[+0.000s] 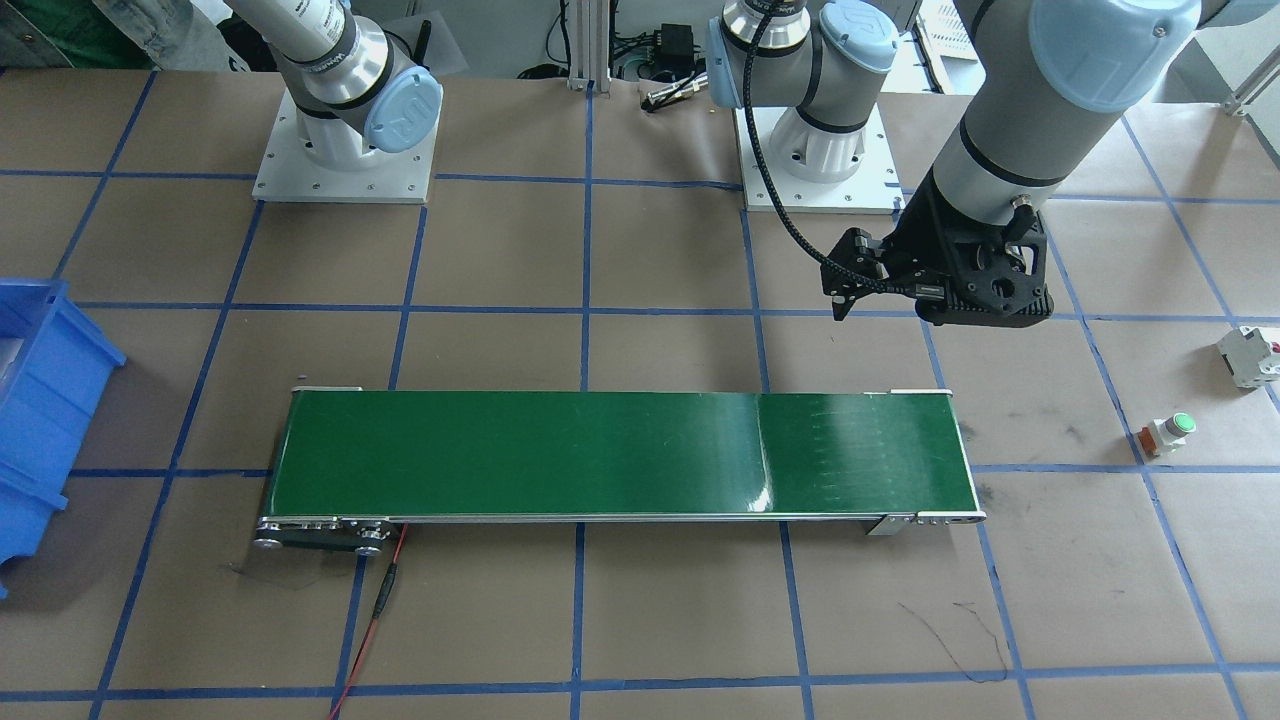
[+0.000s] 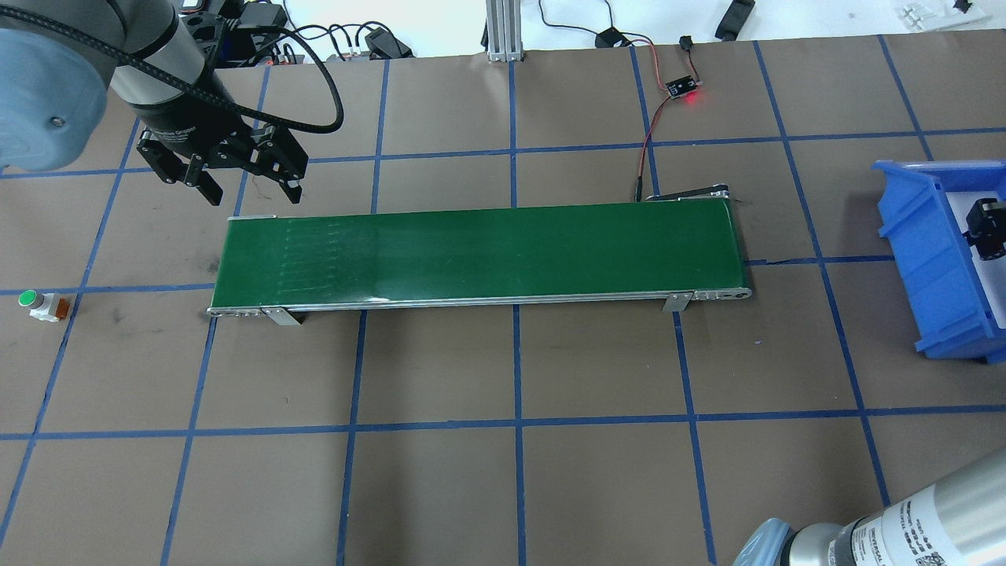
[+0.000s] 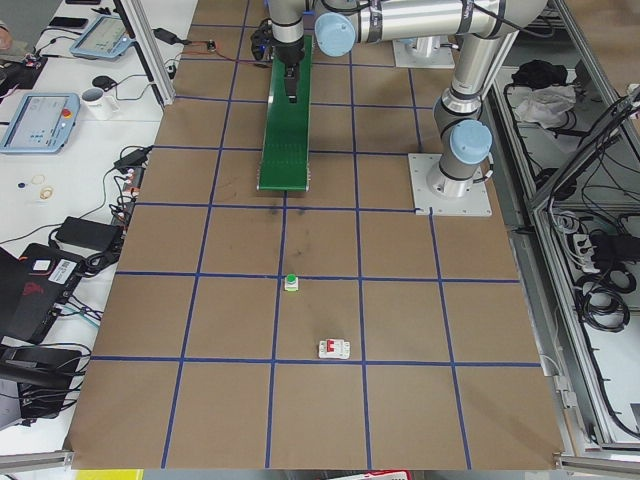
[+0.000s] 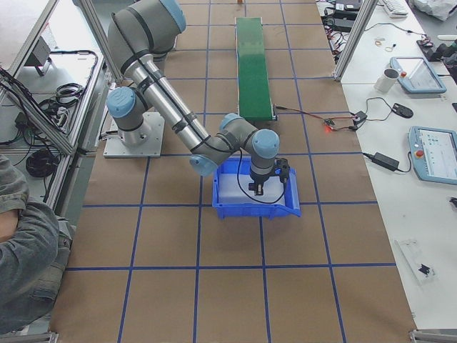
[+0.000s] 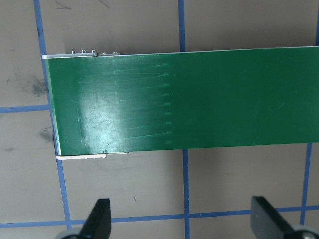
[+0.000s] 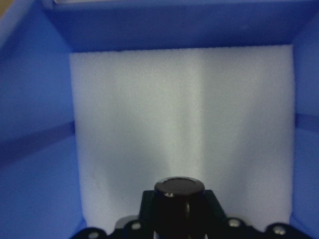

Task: Move capacitor from left to right
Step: 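Release the capacitor into the blue bin and raise the right gripper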

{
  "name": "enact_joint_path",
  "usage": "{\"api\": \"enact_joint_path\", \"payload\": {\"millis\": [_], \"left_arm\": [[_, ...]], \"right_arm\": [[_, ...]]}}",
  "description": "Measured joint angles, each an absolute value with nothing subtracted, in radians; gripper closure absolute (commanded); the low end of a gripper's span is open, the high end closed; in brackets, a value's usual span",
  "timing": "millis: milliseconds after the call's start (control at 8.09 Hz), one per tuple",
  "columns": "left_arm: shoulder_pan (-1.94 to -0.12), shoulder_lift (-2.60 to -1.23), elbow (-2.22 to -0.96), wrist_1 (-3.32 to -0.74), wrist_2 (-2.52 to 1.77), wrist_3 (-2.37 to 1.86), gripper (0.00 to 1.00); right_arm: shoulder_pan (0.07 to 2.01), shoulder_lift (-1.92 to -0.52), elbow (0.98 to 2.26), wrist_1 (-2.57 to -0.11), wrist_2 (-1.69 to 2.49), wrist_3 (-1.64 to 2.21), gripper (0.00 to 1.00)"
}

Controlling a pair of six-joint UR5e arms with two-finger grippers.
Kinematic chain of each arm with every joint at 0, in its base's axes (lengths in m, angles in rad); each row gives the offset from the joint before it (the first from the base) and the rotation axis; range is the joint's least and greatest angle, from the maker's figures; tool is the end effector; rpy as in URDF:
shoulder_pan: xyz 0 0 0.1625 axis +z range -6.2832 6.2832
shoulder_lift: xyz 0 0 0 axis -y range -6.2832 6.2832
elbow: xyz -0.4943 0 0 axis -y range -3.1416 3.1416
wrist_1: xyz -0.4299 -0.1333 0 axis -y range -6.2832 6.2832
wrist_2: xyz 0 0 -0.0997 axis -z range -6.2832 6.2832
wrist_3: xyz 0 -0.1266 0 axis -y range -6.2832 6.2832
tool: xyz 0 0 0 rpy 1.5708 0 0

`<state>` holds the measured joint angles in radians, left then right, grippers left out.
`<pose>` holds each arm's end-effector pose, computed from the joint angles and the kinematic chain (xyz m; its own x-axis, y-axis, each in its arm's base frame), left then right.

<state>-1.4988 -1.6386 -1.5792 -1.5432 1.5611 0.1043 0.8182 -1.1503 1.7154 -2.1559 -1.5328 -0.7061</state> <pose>-0.0942 -0.5638 0.4916 -0.9994 0.0317 0.0147 0.0324 0.9984 0.0473 -0.3551 -0.5813 0.2590 -0.9988 0.0458 -0.0159 0.0464 0.9981 -0.0399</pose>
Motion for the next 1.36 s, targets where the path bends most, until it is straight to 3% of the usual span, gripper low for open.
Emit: {"api": "enact_joint_path", "payload": {"millis": [124, 494, 865, 1360], "left_arm": [[-1.499, -1.639, -1.579, -1.543, 1.561, 0.104, 0.0], [-1.499, -1.64, -1.579, -1.543, 1.561, 0.104, 0.0], [-1.499, -1.64, -1.578, -1.544, 1.562, 0.104, 0.0], [-1.499, -1.64, -1.578, -1.545, 1.564, 0.104, 0.0]], "right_arm": [[0.818, -1.165, 1.707, -2.159, -1.498, -0.703, 0.01], [0.817, -1.246, 1.693, -2.126, -1.467, -0.69, 0.0], [0.858, -1.419, 1.64, -1.898, -1.463, -0.661, 0.0], [1.168, -1.552, 1.621, -1.75, -1.476, -0.32, 0.0]]}}
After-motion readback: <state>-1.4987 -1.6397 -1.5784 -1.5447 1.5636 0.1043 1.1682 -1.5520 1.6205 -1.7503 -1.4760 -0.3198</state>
